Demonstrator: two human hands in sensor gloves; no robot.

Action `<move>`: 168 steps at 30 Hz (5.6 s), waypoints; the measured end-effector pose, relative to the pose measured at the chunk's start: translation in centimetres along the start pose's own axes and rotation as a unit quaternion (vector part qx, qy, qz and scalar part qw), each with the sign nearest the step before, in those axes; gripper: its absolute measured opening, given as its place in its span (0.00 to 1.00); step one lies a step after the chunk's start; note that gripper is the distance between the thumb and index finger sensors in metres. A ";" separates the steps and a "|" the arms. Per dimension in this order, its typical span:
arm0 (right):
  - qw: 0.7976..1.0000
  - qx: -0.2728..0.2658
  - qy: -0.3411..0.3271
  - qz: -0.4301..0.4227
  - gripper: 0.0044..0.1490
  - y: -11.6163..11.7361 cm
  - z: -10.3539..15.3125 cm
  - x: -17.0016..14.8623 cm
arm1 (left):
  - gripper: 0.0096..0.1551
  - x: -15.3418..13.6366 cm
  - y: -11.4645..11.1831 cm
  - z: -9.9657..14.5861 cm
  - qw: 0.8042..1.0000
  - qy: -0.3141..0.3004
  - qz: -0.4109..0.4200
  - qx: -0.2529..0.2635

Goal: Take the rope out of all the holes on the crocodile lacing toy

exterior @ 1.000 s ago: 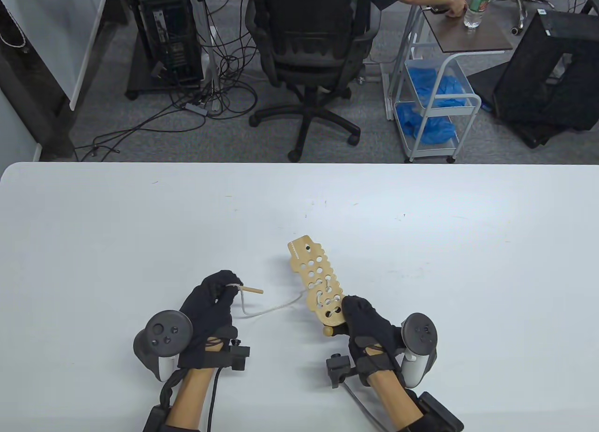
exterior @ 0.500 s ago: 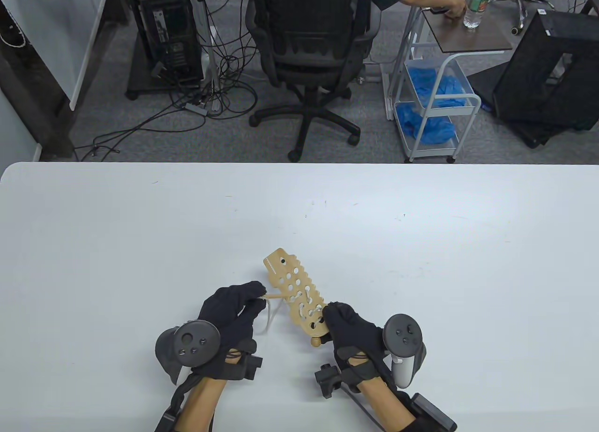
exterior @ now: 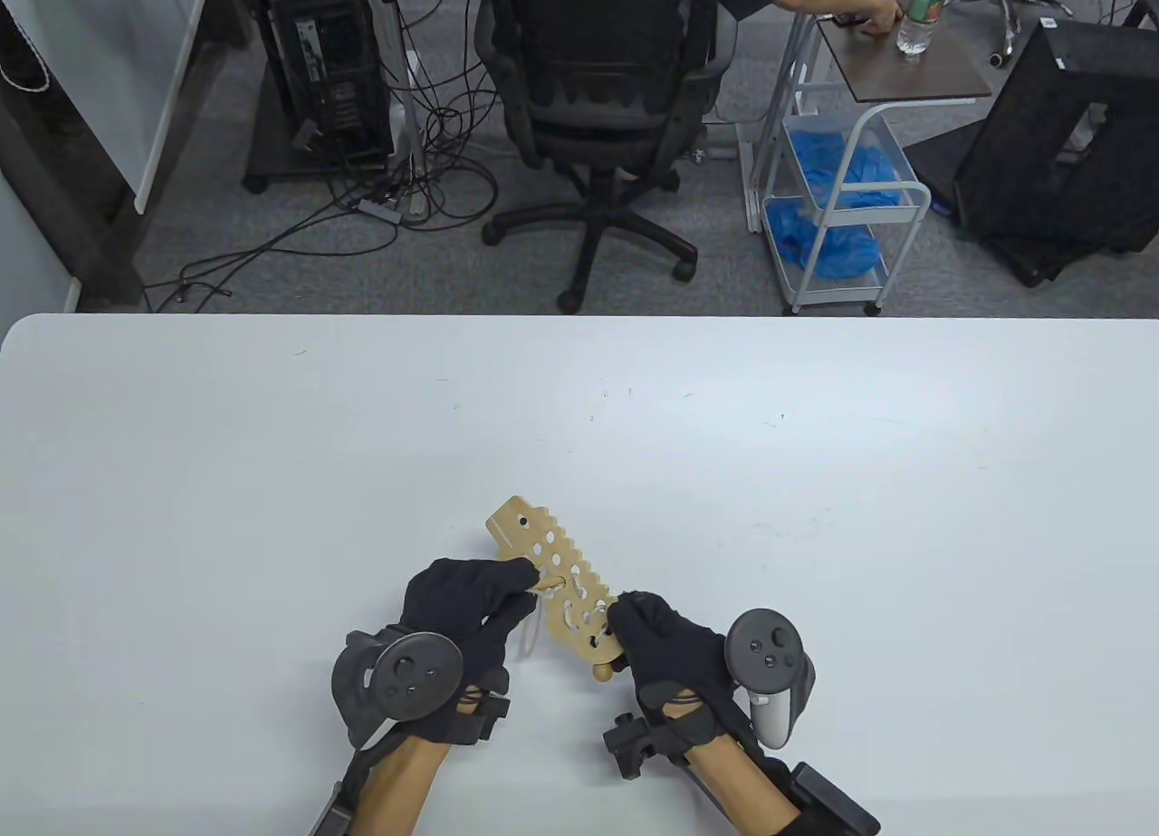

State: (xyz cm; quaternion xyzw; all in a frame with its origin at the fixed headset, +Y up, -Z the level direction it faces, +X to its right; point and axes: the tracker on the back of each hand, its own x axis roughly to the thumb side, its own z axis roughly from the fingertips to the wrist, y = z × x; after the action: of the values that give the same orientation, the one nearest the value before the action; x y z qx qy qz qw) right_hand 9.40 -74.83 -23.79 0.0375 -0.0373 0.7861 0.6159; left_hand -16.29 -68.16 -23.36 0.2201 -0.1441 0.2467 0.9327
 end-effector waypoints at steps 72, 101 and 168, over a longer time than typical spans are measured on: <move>0.977 0.026 0.030 -0.210 0.30 -1.0 -0.5 -0.3 | 0.25 -5.7 -4.3 0.1 0.892 0.156 0.377 -0.193; 0.948 -0.109 0.103 -0.281 0.31 -6.7 -1.6 -2.0 | 0.25 -6.3 -3.5 0.0 0.890 0.165 0.394 -0.158; 0.903 -0.165 0.137 -0.372 0.33 -8.8 -1.4 -4.1 | 0.24 -12.4 0.6 2.2 0.861 0.335 0.377 0.055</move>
State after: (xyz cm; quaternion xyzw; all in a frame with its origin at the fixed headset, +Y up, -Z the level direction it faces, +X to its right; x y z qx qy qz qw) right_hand 18.96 -76.58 -25.52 -0.1613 -0.0655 0.4798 0.8599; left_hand -27.33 -73.69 -25.96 0.1038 0.1191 0.6463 0.7466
